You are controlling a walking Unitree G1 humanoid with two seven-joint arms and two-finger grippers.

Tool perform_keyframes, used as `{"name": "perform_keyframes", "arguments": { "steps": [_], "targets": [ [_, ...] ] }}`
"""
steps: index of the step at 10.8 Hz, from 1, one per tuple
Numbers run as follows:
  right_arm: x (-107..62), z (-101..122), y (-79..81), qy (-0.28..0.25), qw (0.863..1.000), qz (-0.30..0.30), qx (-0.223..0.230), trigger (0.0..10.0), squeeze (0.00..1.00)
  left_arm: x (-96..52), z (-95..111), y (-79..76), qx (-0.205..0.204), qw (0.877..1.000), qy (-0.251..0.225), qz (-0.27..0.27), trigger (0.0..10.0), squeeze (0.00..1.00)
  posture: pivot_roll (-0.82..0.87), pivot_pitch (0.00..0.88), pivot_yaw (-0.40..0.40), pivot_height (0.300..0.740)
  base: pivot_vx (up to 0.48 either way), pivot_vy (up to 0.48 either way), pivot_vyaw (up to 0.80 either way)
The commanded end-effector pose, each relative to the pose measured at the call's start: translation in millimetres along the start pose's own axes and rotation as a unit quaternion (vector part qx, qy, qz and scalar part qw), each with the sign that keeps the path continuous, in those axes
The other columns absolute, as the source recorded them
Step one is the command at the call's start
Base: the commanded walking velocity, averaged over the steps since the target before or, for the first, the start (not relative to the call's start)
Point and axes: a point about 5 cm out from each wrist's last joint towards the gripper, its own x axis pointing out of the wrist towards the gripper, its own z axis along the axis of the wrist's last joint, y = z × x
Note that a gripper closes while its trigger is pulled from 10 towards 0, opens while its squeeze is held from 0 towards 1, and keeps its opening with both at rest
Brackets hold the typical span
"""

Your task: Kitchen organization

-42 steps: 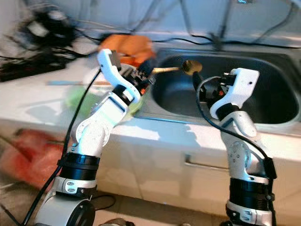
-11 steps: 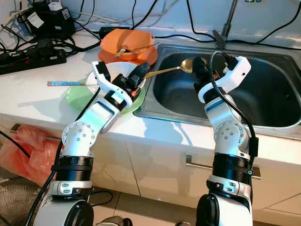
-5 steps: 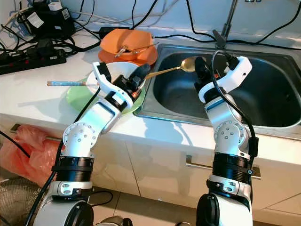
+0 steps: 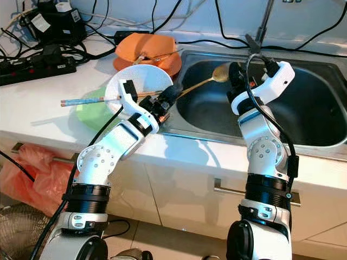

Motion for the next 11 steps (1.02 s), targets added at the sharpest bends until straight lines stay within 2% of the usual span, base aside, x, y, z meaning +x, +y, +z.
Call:
{"name": "perform_keyframes", "arguments": {
  "steps": [1, 3, 6, 9, 11],
  "targets": [
    [2.7, -3, 0.6, 0.008, 1.0, -0.009, -0.006, 0.0, 0.0, 7.0, -16, -12.5, -0.019, 1.0, 0.009, -0.019, 10.0, 1.0, 0.08, 0.044, 0.035, 0.74, 0.0, 0.0, 0.0],
    [2.6, -4, -0.2, 0.008, 1.0, -0.013, -0.003, 0.0, 0.0, 7.4, -10, -10.3, -0.004, 1.0, -0.005, -0.004, 10.0, 1.0, 0.08, 0.045, 0.036, 0.74, 0.0, 0.0, 0.0],
    [3.9, -5, 0.5, 0.008, 1.0, -0.013, -0.002, 0.0, 0.0, 9.5, 3, -18.6, 0.025, 0.999, -0.03, -0.001, 10.0, 1.0, 0.08, 0.048, 0.032, 0.74, 0.0, 0.0, 0.0],
    [6.0, -4, 0.8, 0.007, 1.0, -0.013, -0.002, 0.0, 0.0, 8.0, 14, -12.3, 0.04, 0.998, -0.053, 0.019, 10.0, 1.0, 0.09, 0.049, 0.026, 0.74, 0.0, 0.0, 0.0],
    [7.4, 0, 0.8, -0.003, 1.0, -0.014, -0.001, 0.0, 0.0, 8.4, 17, -13.4, 0.048, 0.997, -0.062, 0.022, 10.0, 1.0, 0.08, 0.048, 0.027, 0.74, 0.0, 0.0, 0.0]
  ]
}}
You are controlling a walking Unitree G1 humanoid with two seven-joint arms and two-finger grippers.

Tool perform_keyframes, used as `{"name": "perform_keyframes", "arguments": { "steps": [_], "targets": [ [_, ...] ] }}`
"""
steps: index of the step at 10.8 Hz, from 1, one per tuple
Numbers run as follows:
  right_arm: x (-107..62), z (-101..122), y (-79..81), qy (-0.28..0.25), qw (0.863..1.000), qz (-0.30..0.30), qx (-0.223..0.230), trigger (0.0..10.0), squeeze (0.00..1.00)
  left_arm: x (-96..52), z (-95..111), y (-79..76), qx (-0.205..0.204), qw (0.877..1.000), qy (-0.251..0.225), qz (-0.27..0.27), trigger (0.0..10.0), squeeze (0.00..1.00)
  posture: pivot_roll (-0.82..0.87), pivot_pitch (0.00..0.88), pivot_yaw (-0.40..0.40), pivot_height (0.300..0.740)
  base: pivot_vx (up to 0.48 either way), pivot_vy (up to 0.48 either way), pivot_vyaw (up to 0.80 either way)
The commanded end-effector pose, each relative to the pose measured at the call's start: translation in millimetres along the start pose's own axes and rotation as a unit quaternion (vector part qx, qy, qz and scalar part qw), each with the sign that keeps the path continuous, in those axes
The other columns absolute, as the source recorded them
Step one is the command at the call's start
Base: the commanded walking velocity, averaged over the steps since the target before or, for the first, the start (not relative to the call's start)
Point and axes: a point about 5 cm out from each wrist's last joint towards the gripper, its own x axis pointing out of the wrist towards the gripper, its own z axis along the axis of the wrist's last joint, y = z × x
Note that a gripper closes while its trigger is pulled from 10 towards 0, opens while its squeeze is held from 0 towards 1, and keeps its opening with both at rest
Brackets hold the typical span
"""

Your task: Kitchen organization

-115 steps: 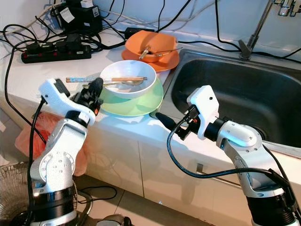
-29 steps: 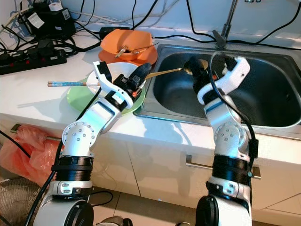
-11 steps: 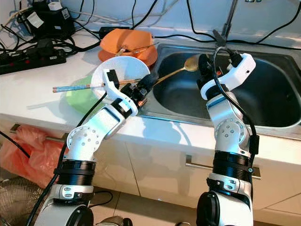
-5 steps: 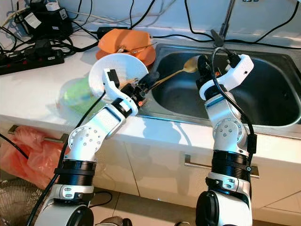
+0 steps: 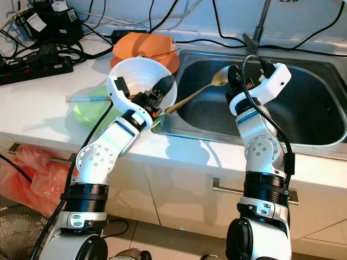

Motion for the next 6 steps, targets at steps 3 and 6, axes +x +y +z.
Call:
{"name": "perform_keyframes", "arguments": {
  "steps": [3, 6],
  "targets": [
    [4.9, 11.1, 5.4, -0.024, 1.0, 0.002, -0.001, 0.0, 0.0, 9.1, 10.7, -15.9, 0.016, 1.0, -0.021, -0.014, 10.0, 1.0, 0.09, 0.047, 0.026, 0.74, 0.0, 0.0, 0.0],
    [8.1, 16.5, 7.5, -0.035, 0.999, 0.001, 0.003, 0.0, 0.0, 8.7, 12.7, -10.9, 0.021, 0.999, -0.026, 0.004, 10.0, 1.0, 0.09, 0.046, 0.025, 0.74, 0.0, 0.0, 0.0]
  ]
}}
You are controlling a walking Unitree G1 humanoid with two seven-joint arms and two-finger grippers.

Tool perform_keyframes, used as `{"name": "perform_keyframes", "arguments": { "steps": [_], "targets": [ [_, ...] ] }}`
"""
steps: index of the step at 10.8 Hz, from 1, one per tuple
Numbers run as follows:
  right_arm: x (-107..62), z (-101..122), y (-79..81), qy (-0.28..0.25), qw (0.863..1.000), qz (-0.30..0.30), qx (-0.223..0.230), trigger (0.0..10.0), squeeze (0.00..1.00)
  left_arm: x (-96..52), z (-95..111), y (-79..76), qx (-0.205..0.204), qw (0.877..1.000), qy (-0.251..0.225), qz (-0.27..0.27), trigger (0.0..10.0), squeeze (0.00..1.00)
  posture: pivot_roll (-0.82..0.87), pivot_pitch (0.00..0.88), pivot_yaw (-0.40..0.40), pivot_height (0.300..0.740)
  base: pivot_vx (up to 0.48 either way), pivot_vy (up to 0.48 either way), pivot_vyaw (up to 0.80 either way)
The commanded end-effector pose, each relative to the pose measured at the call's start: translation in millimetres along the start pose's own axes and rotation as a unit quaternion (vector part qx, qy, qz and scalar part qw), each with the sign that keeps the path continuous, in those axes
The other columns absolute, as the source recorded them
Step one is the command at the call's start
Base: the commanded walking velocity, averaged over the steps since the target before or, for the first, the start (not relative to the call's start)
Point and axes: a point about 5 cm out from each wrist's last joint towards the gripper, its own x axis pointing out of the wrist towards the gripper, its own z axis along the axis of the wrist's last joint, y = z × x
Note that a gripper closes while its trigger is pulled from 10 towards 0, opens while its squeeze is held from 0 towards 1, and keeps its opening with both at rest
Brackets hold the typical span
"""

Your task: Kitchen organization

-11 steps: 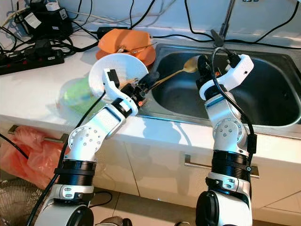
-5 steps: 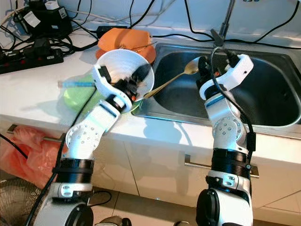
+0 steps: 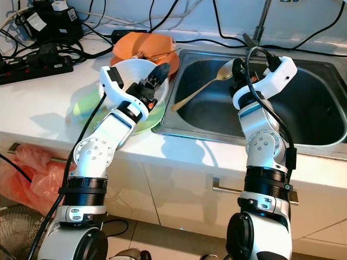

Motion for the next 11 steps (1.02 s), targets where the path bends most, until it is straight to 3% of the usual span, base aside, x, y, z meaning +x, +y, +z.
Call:
{"name": "perform_keyframes", "arguments": {
  "steps": [1, 5, 7, 8, 9, 11],
  "targets": [
    [4.1, 12, 4.6, -0.021, 1.0, 0.003, -0.001, 0.0, 0.0, 4.8, -1, -4.0, 0.001, 1.0, 0.0, 0.005, 10.0, 1.0, 0.09, 0.046, 0.025, 0.74, 0.0, 0.0, 0.0],
    [4.9, 24, -7.5, -0.037, 0.999, -0.017, -0.023, 0.0, 0.0, 4.9, 1, -1.9, 0.006, 1.0, -0.001, 0.012, 10.0, 1.0, 0.09, 0.041, 0.026, 0.74, 0.0, 0.0, 0.0],
    [2.6, 31, -25.8, -0.043, 0.995, -0.048, -0.078, 0.0, 0.0, 2.9, -3, -6.2, 0.034, 0.999, 0.033, -0.009, 10.0, 1.0, 0.09, 0.041, 0.027, 0.74, 0.0, 0.0, 0.0],
    [1.7, 32, -30.7, -0.044, 0.994, -0.056, -0.083, 0.0, 0.0, 1.8, -1, -8.6, 0.055, 0.998, 0.037, -0.021, 10.0, 1.0, 0.09, 0.041, 0.026, 0.74, 0.0, 0.0, 0.0],
    [0.2, 34, -36.5, -0.044, 0.992, -0.065, -0.101, 0.0, 0.0, 1.3, 5, -11.3, 0.085, 0.995, 0.03, -0.033, 10.0, 0.86, 0.09, 0.042, 0.026, 0.74, 0.0, 0.0, 0.0],
    [-1.2, 32, -44.7, -0.041, 0.987, -0.077, -0.132, 0.0, 0.0, 2.0, 13, -12.3, 0.108, 0.993, 0.017, -0.033, 10.0, 0.81, 0.1, 0.04, 0.026, 0.74, 0.0, 0.0, 0.0]
  ]
}}
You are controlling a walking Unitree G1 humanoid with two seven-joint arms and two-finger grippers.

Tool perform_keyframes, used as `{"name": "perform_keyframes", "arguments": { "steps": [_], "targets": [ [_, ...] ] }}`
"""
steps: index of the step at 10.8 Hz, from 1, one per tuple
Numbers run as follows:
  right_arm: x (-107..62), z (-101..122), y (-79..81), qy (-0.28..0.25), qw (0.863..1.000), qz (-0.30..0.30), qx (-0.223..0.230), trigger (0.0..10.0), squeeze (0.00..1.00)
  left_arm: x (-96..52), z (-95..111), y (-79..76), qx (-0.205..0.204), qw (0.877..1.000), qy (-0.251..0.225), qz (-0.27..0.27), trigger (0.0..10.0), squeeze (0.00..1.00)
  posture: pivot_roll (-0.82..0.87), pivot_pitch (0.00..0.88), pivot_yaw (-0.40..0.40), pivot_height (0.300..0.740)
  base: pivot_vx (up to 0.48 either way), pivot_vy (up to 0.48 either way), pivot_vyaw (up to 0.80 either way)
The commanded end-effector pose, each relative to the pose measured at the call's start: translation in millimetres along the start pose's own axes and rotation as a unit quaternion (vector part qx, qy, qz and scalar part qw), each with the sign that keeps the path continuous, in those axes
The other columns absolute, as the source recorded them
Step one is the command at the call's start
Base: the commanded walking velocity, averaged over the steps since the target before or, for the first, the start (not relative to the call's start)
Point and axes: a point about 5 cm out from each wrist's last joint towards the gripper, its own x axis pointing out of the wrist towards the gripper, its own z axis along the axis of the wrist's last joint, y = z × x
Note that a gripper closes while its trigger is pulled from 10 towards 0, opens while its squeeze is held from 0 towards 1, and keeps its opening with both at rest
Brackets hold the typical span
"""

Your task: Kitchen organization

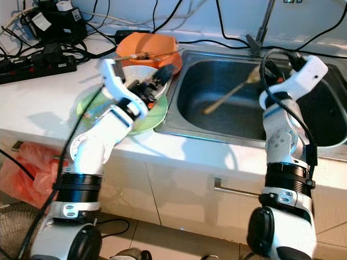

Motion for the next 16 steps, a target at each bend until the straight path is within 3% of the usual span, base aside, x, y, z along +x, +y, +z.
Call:
{"name": "perform_keyframes", "arguments": {
  "steps": [1, 2, 5, 7, 8, 9, 12, 13, 14, 16],
  "targets": [
    [-0.4, -2, -2.3, 0.003, 1.0, 0.0, -0.02, 0.0, 0.0, 2.2, 8, -9.0, 0.036, 0.999, -0.007, -0.019, 10.0, 0.7, 0.1, 0.039, 0.027, 0.74, 0.0, 0.0, 0.0],
    [-3.0, -10, -10.5, 0.015, 0.998, -0.01, -0.058, 0.0, 0.0, 0.4, 14, -10.6, 0.13, 0.991, 0.013, -0.041, 10.0, 0.04, 0.1, 0.038, 0.03, 0.74, 0.0, 0.0, 0.0],
    [-4.2, -20, -20.4, 0.042, 0.992, -0.019, -0.114, 0.0, 0.0, -1.2, 22, -27.9, 0.28, 0.953, 0.047, -0.106, 10.0, 0.0, 0.1, 0.041, 0.033, 0.74, 0.0, 0.0, 0.0],
    [-5.0, -32, -22.2, 0.072, 0.986, -0.013, -0.148, 2.0, 0.0, -7.0, 15, -32.5, 0.337, 0.923, 0.096, -0.157, 10.0, 0.0, 0.1, 0.043, 0.034, 0.74, 0.0, 0.0, 0.0],
    [-5.9, -36, -22.1, 0.084, 0.983, -0.011, -0.162, 2.1, 0.0, -11.2, 13, -32.5, 0.344, 0.914, 0.122, -0.179, 10.0, 0.0, 0.1, 0.043, 0.035, 0.74, 0.0, 0.0, 0.0],
    [-7.0, -42, -22.7, 0.1, 0.978, -0.009, -0.181, 9.9, 0.0, -15.4, 9, -29.6, 0.358, 0.901, 0.149, -0.193, 10.0, 0.0, 0.1, 0.042, 0.036, 0.74, 0.0, 0.0, 0.0],
    [-6.4, -46, -22.3, 0.112, 0.973, -0.003, -0.201, 10.0, 0.0, -18.4, 3, -24.0, 0.372, 0.887, 0.184, -0.201, 10.0, 0.0, 0.1, 0.046, 0.038, 0.74, 0.0, 0.0, 0.0],
    [-7.0, -49, -23.0, 0.126, 0.97, 0.0, -0.209, 10.0, 0.0, -18.1, 3, -21.8, 0.374, 0.887, 0.185, -0.197, 10.0, 0.0, 0.1, 0.046, 0.035, 0.74, 0.0, 0.0, 0.0],
    [-7.7, -52, -24.9, 0.134, 0.968, -0.003, -0.214, 10.0, 1.0, -18.0, 3, -21.7, 0.374, 0.887, 0.186, -0.198, 10.0, 0.0, 0.1, 0.045, 0.035, 0.74, 0.0, 0.0, 0.0],
    [-6.5, -49, -23.7, 0.126, 0.97, -0.004, -0.21, 10.0, 1.0, -18.1, 3, -20.4, 0.377, 0.886, 0.188, -0.196, 10.0, 0.0, 0.1, 0.044, 0.035, 0.74, 0.0, 0.0, 0.0]
  ]
}}
